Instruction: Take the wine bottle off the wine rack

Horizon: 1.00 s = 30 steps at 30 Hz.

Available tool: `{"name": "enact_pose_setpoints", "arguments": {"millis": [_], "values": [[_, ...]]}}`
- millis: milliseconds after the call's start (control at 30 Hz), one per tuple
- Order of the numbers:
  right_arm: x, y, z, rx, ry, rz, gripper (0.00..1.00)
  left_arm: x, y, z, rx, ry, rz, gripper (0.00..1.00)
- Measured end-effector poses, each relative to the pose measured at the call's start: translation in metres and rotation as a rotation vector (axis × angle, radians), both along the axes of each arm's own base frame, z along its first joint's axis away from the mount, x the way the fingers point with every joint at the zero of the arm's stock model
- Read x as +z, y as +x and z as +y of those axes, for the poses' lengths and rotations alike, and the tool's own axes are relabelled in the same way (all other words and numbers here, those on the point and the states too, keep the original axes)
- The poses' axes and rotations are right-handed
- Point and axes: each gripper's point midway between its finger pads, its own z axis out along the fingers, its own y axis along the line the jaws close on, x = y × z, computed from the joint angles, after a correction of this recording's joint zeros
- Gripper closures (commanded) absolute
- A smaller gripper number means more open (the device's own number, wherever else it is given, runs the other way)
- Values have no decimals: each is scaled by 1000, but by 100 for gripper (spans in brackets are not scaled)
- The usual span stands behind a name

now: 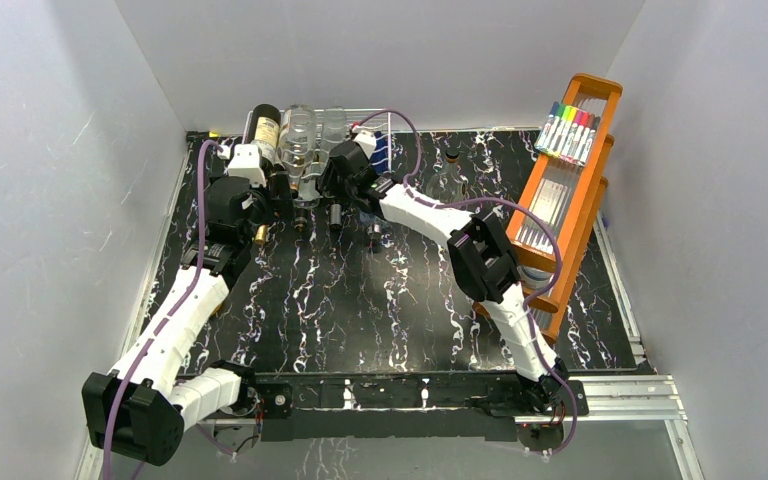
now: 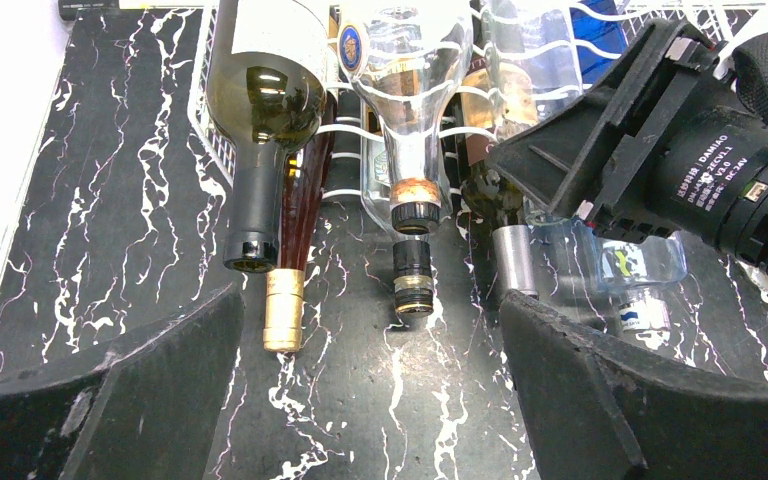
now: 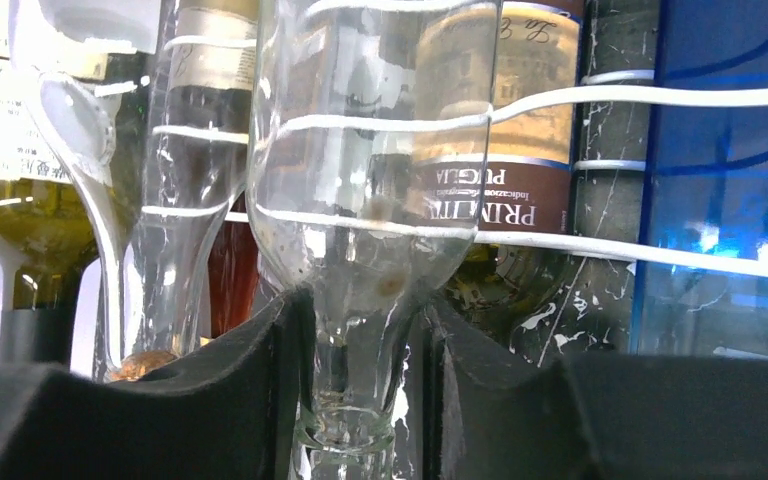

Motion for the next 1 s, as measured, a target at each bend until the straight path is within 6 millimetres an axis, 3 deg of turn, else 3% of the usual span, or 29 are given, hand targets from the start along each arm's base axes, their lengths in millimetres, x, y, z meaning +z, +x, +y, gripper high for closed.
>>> {"name": "enact_pose_setpoints", "arguments": {"millis": [233, 500, 1000], "values": [[2, -4, 5, 11, 63, -2, 86, 0, 0, 0, 0, 0, 0, 2], [5, -15, -4, 11, 144, -10, 100, -3, 1, 0, 0, 2, 8, 2], [33, -74, -25, 48, 147, -14, 100, -3, 1, 0, -1, 2, 9, 2]]}}
